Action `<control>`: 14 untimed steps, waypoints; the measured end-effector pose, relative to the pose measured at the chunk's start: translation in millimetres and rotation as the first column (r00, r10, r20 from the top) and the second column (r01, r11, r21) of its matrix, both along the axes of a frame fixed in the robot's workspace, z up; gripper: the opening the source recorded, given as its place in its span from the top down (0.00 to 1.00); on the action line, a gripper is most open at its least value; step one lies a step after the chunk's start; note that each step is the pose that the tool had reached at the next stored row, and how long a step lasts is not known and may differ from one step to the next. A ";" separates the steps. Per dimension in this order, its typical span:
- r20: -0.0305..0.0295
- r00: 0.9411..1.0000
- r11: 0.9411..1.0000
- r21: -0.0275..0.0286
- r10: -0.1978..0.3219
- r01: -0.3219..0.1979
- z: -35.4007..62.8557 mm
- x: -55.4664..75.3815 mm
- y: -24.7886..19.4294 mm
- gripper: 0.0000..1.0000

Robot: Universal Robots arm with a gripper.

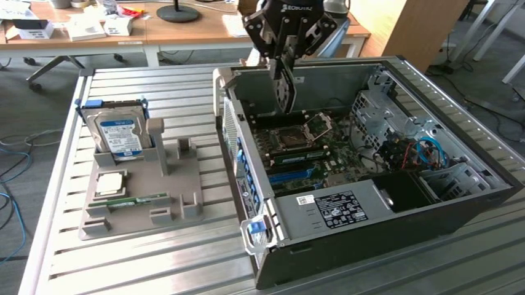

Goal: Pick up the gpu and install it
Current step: 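Pick up the gpu and move the gpu toward the slot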

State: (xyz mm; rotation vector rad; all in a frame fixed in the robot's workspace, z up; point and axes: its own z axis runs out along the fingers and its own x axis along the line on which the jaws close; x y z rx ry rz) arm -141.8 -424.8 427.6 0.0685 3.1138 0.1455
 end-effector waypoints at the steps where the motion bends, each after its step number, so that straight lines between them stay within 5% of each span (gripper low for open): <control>1: 0.000 1.000 1.000 0.001 0.000 0.000 0.0 3.6 0.0 0.74; 14: 0.000 1.000 1.000 0.009 0.000 0.000 0.0 52.8 0.0 0.74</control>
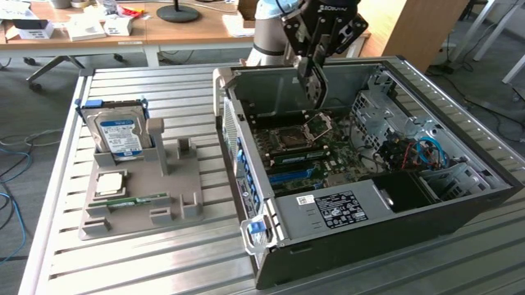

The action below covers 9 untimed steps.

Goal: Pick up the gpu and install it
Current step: 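Pick up the gpu and move the gpu toward the slot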

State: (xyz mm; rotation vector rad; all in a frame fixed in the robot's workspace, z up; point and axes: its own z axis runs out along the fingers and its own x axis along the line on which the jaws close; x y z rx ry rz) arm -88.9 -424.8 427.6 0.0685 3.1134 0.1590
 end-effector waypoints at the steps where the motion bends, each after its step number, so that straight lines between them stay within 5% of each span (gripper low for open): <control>1: 0.000 1.000 1.000 0.001 0.000 0.000 0.0 4.0 0.0 0.74; 9: 0.000 1.000 1.000 0.006 0.000 0.000 0.0 36.8 0.0 0.74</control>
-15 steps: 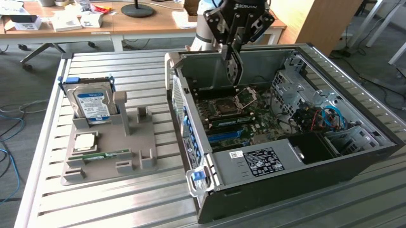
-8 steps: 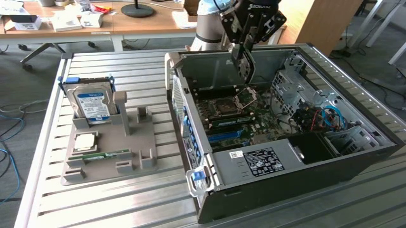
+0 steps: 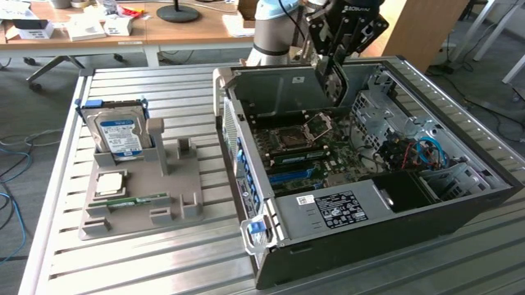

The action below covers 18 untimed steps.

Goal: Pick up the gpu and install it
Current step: 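Pick up the gpu and move the gpu toward the slot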

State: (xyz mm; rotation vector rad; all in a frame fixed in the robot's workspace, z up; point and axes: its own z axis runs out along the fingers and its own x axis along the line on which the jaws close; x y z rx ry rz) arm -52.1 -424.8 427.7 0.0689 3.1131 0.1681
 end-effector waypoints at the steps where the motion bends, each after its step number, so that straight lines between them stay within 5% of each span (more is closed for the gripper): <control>1: 0.000 1.000 1.000 0.001 0.000 0.000 0.0 4.4 0.0 0.74; 18: 0.000 1.000 1.000 0.007 0.000 0.000 0.0 65.1 0.0 0.74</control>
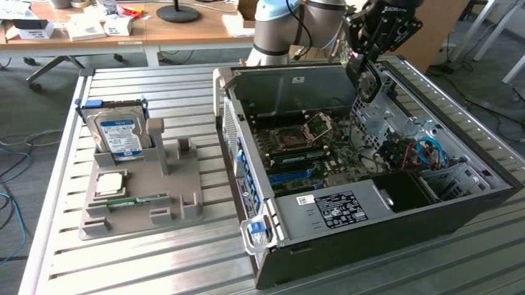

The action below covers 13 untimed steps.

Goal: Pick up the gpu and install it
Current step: 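Pick up the gpu and move the gpu toward the slot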

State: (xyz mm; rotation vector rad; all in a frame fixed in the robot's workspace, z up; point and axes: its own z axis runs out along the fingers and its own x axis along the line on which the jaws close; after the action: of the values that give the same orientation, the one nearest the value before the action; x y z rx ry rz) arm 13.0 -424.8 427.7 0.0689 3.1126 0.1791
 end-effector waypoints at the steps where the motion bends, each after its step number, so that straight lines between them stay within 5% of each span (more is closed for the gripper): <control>1: 0.000 1.000 1.000 0.000 0.000 0.000 0.0 2.5 0.0 0.74; 13: 0.000 1.000 1.000 0.001 0.000 0.000 0.0 22.9 0.0 0.74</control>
State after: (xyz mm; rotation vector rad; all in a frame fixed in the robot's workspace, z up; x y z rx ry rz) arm 36.0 -424.8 427.6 0.0690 3.1125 0.1812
